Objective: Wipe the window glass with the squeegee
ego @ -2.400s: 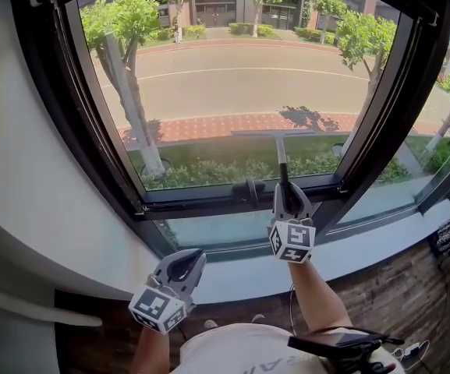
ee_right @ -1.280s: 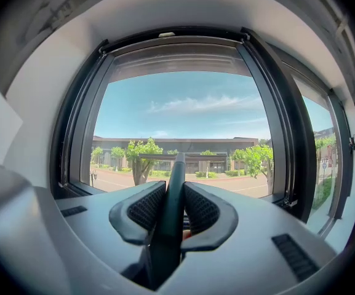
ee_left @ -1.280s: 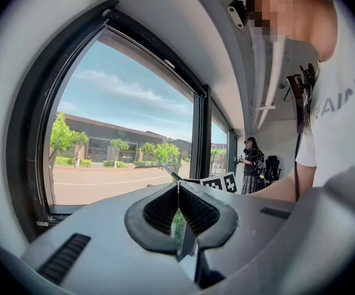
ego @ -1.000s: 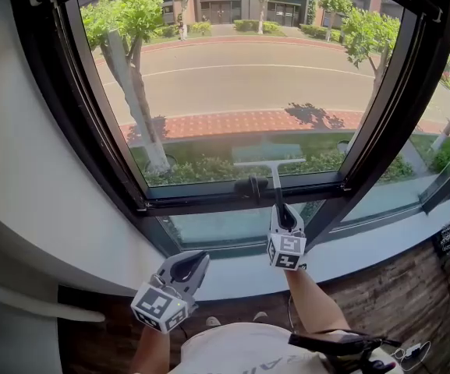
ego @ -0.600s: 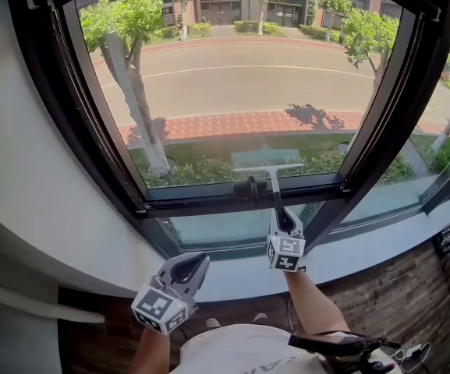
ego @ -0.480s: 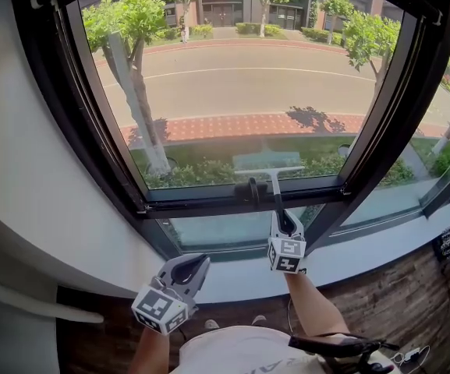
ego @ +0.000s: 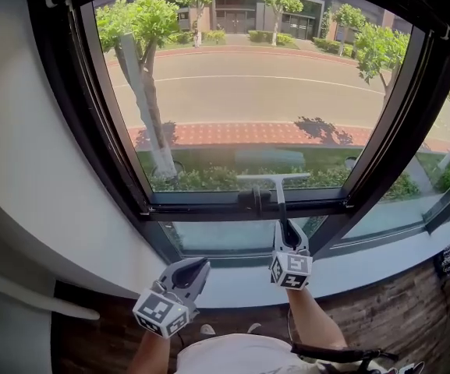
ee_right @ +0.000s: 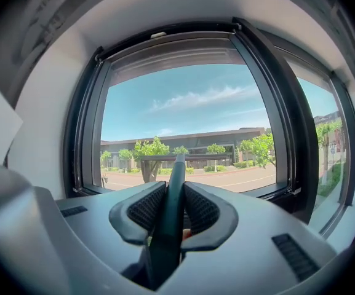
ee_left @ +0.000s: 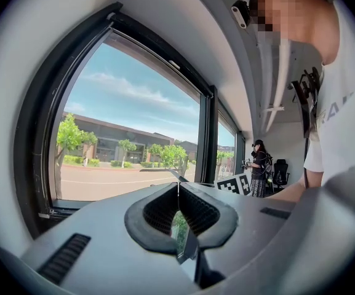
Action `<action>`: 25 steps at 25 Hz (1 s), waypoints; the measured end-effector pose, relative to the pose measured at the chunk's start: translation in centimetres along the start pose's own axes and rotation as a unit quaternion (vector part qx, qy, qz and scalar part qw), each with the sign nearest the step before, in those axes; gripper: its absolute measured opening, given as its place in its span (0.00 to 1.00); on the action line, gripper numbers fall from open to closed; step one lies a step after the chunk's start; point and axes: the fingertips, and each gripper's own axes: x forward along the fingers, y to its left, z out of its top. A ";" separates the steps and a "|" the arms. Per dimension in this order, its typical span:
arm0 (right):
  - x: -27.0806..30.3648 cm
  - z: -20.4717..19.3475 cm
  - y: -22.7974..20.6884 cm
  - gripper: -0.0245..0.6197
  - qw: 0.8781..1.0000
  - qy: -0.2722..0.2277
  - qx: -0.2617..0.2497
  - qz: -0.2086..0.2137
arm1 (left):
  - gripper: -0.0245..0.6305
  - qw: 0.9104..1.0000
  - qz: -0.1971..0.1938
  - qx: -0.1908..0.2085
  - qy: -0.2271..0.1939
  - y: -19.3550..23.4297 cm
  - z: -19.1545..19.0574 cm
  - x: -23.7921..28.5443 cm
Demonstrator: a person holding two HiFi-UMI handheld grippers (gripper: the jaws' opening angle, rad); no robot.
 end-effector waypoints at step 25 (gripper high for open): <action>-5.5 8.4 1.0 0.19 0.991 -0.122 0.001 0.051 | 0.07 0.996 0.089 0.012 -0.027 2.6 0.3 -1.6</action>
